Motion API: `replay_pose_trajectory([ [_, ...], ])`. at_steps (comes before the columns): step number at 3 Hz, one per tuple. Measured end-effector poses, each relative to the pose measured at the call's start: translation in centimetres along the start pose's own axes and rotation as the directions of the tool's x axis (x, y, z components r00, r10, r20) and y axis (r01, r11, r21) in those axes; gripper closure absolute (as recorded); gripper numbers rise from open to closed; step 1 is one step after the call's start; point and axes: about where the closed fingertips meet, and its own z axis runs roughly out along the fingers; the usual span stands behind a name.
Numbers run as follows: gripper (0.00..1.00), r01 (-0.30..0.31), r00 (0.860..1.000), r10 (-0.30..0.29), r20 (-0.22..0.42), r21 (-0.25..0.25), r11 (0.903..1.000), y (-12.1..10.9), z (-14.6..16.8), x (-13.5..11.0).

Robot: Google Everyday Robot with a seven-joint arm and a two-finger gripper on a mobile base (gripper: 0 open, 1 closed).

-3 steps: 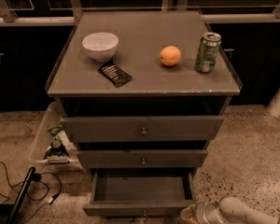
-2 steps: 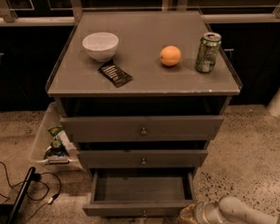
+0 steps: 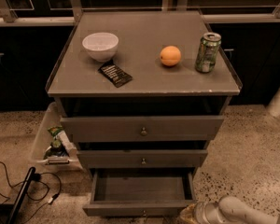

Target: Close bottom drawer

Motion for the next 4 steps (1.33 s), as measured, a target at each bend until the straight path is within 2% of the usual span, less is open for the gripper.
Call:
replay_pose_trajectory([
  [1, 0.12, -0.014, 1.000, 0.015, 0.018, -0.024, 0.9996, 0.2, 0.6, 0.2],
  [2, 1.00, -0.021, 0.999, 0.021, 0.026, -0.022, 0.9995, -0.3, 1.2, 0.2],
  [3, 1.00, 0.029, 0.999, -0.029, 0.035, 0.002, 0.9996, -2.7, 2.8, -1.1],
  [4, 1.00, 0.070, 0.997, -0.071, 0.030, 0.024, 0.9972, -5.4, 3.2, -2.3],
])
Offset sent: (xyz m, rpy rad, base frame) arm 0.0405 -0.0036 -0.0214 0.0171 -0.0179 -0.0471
